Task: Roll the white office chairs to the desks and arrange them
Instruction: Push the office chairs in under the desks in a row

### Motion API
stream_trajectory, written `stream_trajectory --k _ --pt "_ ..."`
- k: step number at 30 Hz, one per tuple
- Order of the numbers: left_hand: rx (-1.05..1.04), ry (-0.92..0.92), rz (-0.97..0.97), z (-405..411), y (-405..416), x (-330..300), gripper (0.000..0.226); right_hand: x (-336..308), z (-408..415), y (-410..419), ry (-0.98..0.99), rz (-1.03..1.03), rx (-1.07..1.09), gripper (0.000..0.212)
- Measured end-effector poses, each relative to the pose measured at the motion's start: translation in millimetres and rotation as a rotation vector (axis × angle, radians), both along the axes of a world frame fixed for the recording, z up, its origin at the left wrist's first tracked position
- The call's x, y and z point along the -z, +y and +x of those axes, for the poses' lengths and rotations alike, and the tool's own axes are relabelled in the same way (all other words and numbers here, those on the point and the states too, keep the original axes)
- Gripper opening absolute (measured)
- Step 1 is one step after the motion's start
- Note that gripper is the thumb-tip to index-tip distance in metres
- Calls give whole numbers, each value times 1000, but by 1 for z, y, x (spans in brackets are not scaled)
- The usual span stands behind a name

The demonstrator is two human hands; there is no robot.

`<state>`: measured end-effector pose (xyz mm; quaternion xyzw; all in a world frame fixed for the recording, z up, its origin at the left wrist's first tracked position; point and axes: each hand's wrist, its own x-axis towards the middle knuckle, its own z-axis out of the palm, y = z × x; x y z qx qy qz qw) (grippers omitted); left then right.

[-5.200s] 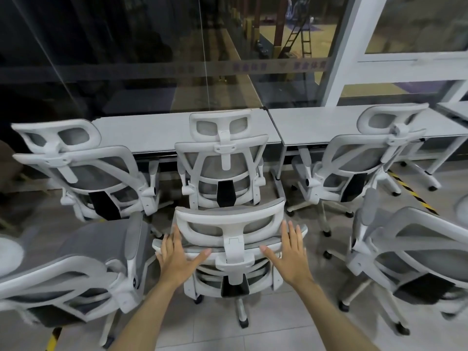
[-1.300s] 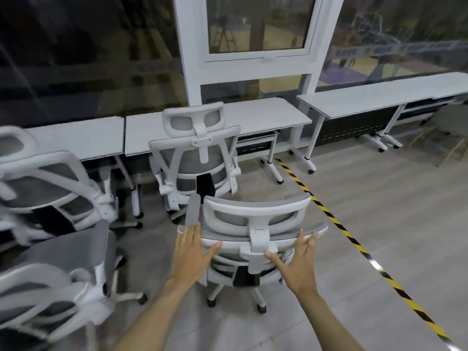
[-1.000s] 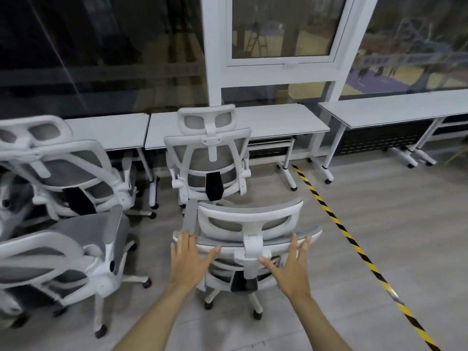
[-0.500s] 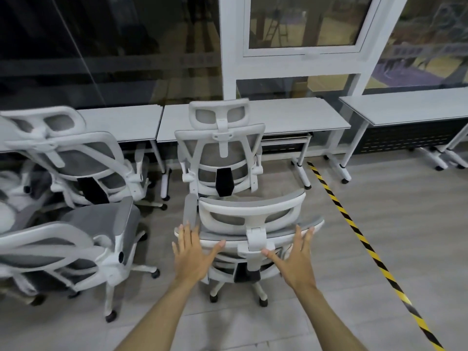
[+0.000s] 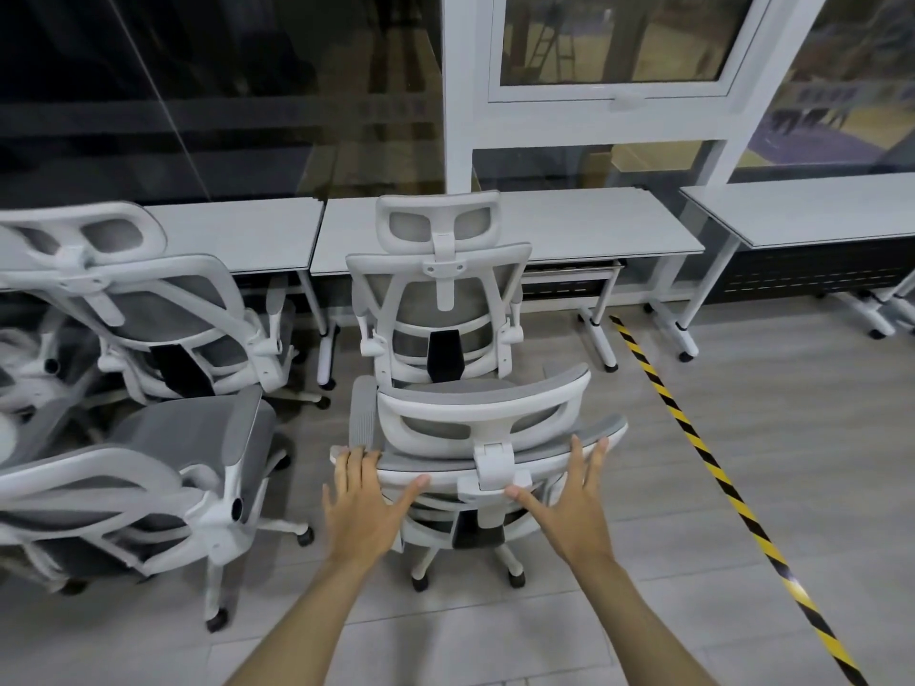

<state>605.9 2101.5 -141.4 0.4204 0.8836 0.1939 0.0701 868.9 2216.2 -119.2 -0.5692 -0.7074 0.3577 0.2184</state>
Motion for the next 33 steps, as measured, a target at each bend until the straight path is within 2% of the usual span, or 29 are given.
stream_trajectory --k 10,18,26,33 --pt "-13 92 1 2 -20 4 91 -4 1 -17 -17 -9 -20 137" --pt "77 22 -1 -17 -19 10 96 -6 -7 -26 -5 -8 -18 135" --pt "79 -13 19 -28 -6 8 98 -10 -19 -10 15 -37 -18 137" --pt "57 -32 -39 -40 12 -1 101 -15 -34 15 -4 -100 -11 145"
